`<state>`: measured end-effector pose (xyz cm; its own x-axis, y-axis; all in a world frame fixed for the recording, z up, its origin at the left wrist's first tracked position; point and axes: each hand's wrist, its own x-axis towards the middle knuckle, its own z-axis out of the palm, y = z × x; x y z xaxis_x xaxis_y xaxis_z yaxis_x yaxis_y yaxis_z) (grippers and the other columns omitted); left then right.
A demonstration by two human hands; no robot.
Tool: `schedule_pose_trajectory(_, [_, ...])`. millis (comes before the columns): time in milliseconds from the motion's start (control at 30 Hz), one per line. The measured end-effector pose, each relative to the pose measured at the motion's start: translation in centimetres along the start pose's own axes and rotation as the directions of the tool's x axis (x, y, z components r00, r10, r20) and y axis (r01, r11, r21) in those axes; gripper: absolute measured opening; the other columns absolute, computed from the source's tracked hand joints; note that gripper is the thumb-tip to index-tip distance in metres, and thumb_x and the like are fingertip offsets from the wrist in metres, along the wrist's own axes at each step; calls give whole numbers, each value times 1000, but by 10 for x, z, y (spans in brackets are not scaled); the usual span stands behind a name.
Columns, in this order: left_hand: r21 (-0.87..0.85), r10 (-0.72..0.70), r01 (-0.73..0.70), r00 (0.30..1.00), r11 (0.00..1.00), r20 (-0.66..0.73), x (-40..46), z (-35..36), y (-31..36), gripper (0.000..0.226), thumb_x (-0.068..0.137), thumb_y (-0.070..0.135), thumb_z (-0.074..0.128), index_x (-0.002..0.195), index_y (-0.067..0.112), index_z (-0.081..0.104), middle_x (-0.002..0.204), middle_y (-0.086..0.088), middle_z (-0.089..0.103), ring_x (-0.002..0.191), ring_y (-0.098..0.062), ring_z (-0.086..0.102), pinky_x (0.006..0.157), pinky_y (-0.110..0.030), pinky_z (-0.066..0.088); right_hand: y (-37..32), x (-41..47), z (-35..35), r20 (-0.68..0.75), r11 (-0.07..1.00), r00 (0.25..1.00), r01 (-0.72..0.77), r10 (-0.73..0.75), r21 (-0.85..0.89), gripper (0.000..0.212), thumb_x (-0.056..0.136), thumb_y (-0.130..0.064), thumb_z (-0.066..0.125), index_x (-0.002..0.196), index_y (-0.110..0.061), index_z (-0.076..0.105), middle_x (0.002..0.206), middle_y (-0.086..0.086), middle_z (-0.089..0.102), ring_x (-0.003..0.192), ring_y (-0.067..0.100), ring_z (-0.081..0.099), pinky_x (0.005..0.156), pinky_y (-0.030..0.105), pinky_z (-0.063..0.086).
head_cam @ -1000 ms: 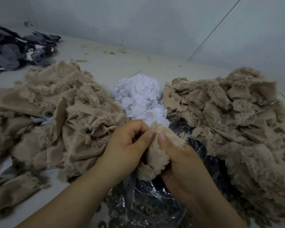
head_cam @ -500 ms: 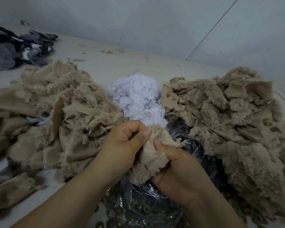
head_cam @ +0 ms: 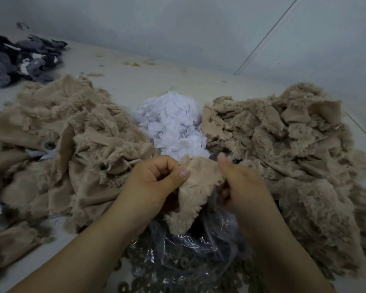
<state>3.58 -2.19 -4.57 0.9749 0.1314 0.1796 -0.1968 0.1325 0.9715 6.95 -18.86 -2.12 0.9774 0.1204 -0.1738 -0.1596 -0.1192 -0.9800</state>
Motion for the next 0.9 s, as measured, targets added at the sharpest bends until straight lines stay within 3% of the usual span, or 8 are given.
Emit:
schedule_pose_trajectory(67, [-14,-5,5,1000,1000,-7,0,0,-2,13,77,22,69,64,19,69,63,-1,65,58,-9,59,57,-18,49,4,15,-17,-223,888,926,193,-306,-416,44,98,-40,54,68,-8,60,57,5,54,52,15,45,52,29,39])
schedule_pose_trajectory(100, [-12,-11,11,1000,1000,-14,0,0,-3,13,77,24,70,65,18,69,64,-3,65,60,-11,59,58,-20,50,8,24,-24,-213,775,886,219,-413,-593,33,99,-32,54,78,-13,70,65,2,62,56,13,49,54,28,39])
schedule_pose_trajectory(167, [-10,-28,28,999,1000,-32,-1,-1,-5,16,79,26,73,67,16,69,67,-8,65,62,-17,58,58,-23,51,16,38,-30,-42,518,930,166,-366,-839,23,98,-16,53,105,-19,75,95,2,73,77,15,60,64,24,40])
schedule_pose_trajectory(233, [-8,-44,44,998,999,-44,-1,-2,-6,19,81,26,76,68,15,69,69,-12,63,64,-23,56,58,-27,50,28,46,-31,77,379,974,156,-215,-912,32,95,-7,51,118,-16,71,119,7,68,105,23,61,75,18,34])
schedule_pose_trajectory(367, [-21,-52,51,998,998,-36,0,0,-3,14,76,27,72,67,17,69,67,-10,64,65,-22,55,59,-27,50,40,46,-30,226,382,943,308,-245,-871,44,85,-1,57,127,-9,66,129,11,59,117,26,56,90,16,36])
schedule_pose_trajectory(433, [-26,-61,60,997,998,-39,0,0,-3,13,74,27,71,66,16,69,66,-8,63,63,-21,55,59,-26,49,41,45,-31,250,346,944,313,-215,-884,48,84,-3,57,130,-14,63,128,9,59,115,27,58,94,26,46])
schedule_pose_trajectory(633, [-15,-54,54,998,998,-39,0,2,-5,14,75,26,70,67,14,68,64,-9,62,60,-18,54,55,-23,48,36,40,-29,168,386,953,259,-253,-886,28,88,-12,60,113,-19,69,110,8,62,100,26,62,84,37,52])
schedule_pose_trajectory(900, [-15,-59,59,998,998,-13,0,0,-7,15,77,28,70,68,16,68,64,-5,64,59,-13,57,55,-22,49,41,42,-27,139,450,928,294,-346,-843,19,87,-6,59,101,-16,68,93,5,69,87,24,63,68,31,45])
